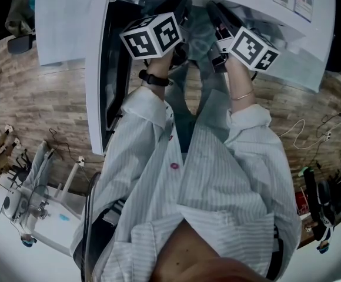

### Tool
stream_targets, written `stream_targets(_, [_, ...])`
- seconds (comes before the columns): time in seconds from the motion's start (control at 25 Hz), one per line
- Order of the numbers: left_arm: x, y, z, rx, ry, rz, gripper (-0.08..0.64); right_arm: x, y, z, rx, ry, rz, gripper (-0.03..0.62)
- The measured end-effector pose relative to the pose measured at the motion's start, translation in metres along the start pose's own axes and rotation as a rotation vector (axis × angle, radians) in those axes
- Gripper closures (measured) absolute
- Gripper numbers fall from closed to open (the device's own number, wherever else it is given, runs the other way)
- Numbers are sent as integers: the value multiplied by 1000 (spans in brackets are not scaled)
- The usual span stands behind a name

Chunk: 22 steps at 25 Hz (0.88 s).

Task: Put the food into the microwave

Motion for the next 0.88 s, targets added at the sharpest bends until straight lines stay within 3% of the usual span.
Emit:
stream_targets(0.44, [1, -1, -1, -53, 17, -13, 451, 0, 0, 3, 33, -25, 15, 489])
stream_targets(0.88, [0, -3, 1, -127, 53, -4, 428, -1, 3, 12, 150, -69, 33, 478])
Point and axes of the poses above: the fingertips, and each gripper's own axes: x backward along the fingers, z to its left, y out of its top, the point moved 10 cm from there along x, backward along the fingers, and after that the axes turned 14 degrees about x, right-handed, at the moved point
